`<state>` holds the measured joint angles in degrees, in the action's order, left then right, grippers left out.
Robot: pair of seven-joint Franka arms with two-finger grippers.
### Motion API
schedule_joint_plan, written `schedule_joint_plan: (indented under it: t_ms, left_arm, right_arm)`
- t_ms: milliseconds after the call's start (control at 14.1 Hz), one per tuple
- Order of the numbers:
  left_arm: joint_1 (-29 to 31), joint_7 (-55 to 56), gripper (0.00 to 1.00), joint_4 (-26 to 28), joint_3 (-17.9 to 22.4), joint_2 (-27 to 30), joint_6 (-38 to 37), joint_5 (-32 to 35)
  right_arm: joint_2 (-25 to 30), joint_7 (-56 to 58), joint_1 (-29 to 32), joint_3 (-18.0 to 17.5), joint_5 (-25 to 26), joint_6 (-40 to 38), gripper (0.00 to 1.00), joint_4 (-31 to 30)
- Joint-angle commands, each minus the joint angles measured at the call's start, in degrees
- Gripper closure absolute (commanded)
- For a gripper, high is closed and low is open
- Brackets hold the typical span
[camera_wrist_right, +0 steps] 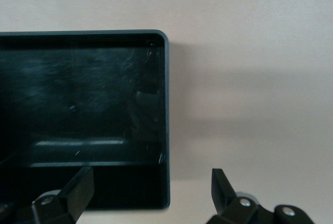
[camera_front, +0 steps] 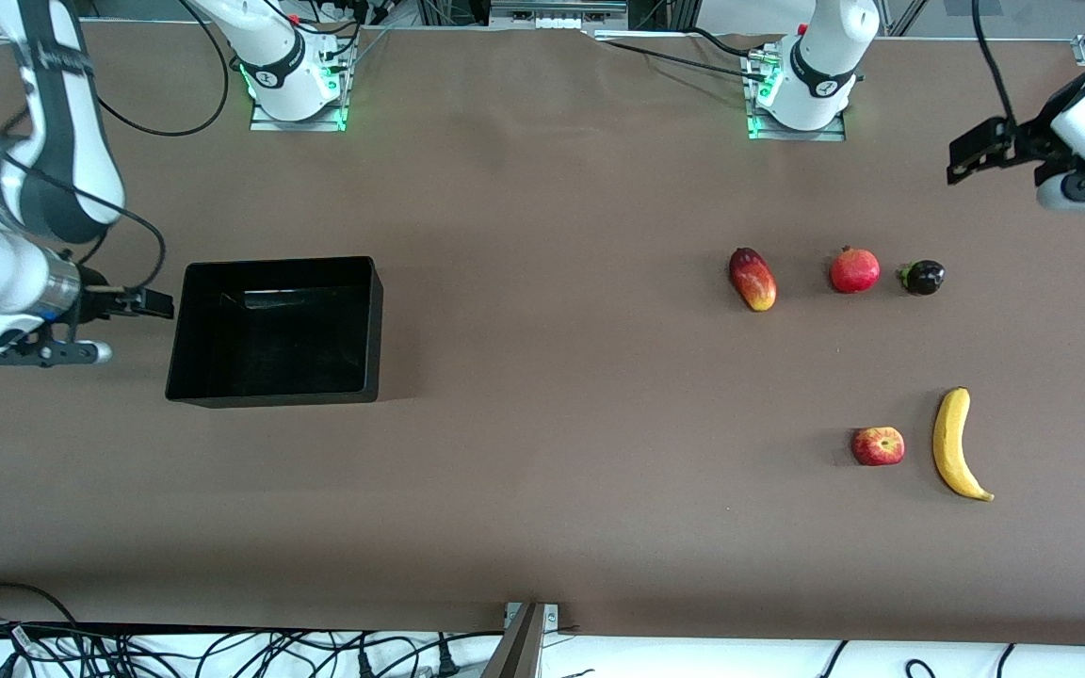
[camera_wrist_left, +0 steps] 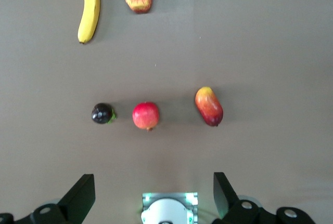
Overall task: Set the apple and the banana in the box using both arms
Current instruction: 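Hook the box rim with the right gripper while the left gripper reaches the apple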
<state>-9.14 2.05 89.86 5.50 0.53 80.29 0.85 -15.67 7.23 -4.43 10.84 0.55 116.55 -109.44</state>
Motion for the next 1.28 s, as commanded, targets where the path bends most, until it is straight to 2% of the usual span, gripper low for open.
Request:
schedule_joint_plan:
  t_ms: [0, 142, 284, 498, 569, 711, 782, 995, 1209]
  left_arm:
    - [0.6, 0.4, 0.00, 6.4, -0.5, -1.6, 9.5, -1.3]
    - [1.2, 0.3, 0.00, 9.7, -0.5, -3.3, 17.1, -1.3]
    - [2.3, 0.1, 0.00, 10.1, -0.5, -7.1, 23.3, -1.2]
    - [3.2, 0.1, 0.00, 10.0, -0.4, -13.3, 33.4, -0.8]
    - [3.2, 0.1, 0.00, 9.9, -0.4, -15.2, 36.8, -0.6]
    - [3.2, 0.1, 0.00, 9.2, -0.4, -17.7, 39.2, -0.2]
    - [3.4, 0.1, 0.00, 9.1, -0.4, -19.3, 41.9, -0.2]
    - [4.3, 0.0, 0.00, 9.2, -0.4, -21.4, 46.2, -0.2]
    - [6.2, -5.6, 0.00, 9.1, -0.4, -26.5, 53.5, -0.3]
  right_arm:
    - [-0.2, 0.5, 1.4, -0.4, -0.1, 10.2, 0.00, -7.8]
    - [-1.1, 0.6, 1.5, -0.3, -0.4, 14.6, 0.00, -11.1]
    - [-1.6, 0.6, 1.7, -0.4, -0.5, 16.5, 0.08, -13.2]
    - [-2.3, 0.6, 1.7, -0.4, -0.5, 18.2, 0.40, -15.0]
    - [-2.5, 0.7, 1.7, -0.4, -0.5, 18.3, 0.53, -15.1]
    - [-2.5, 0.8, 1.8, -0.4, -0.5, 18.1, 0.92, -15.1]
    - [-2.5, 0.8, 1.7, -0.4, -0.6, 17.8, 1.00, -14.8]
    - [-1.8, 3.6, 1.5, -1.3, -0.9, 16.3, 1.00, -12.8]
    - [-1.6, 6.3, 1.2, -6.2, -1.7, 7.1, 1.00, -4.7]
